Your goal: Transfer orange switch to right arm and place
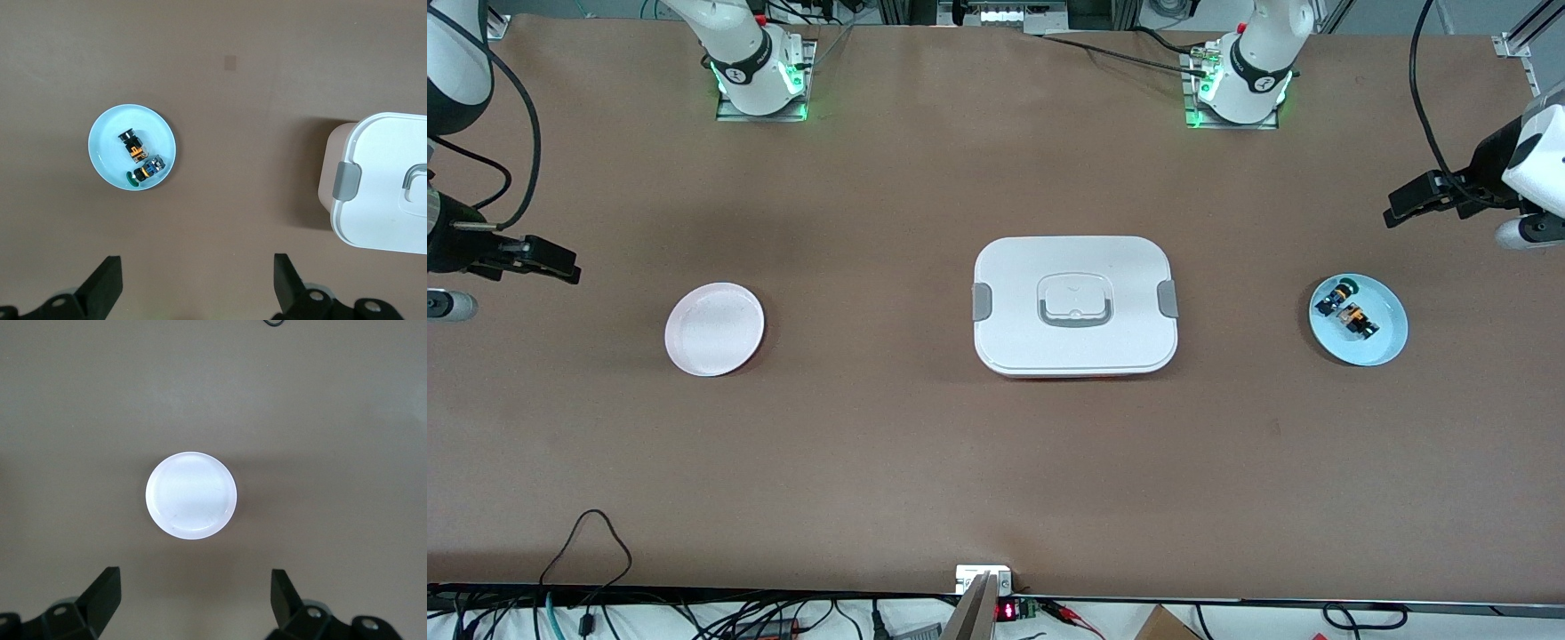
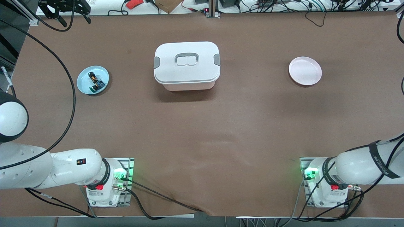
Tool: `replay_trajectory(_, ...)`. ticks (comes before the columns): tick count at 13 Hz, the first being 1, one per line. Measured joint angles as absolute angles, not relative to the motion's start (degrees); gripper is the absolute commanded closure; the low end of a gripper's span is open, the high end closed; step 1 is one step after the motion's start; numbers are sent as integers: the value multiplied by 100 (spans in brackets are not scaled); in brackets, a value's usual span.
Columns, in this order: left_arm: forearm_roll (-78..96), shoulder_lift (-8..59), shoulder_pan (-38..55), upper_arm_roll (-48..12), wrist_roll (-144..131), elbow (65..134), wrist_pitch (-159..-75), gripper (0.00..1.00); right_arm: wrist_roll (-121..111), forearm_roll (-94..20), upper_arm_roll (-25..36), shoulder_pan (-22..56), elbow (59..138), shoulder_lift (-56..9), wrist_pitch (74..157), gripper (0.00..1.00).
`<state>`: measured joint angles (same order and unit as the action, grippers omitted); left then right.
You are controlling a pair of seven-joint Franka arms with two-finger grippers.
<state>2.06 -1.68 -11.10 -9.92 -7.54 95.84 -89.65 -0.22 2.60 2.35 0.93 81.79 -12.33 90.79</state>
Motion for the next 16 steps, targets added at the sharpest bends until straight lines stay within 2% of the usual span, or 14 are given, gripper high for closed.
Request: replay_trajectory(16, 206, 69, -1148, -988, -754, 9373, -8876, 0, -30, 258, 234, 95, 8366, -992, 8994, 0)
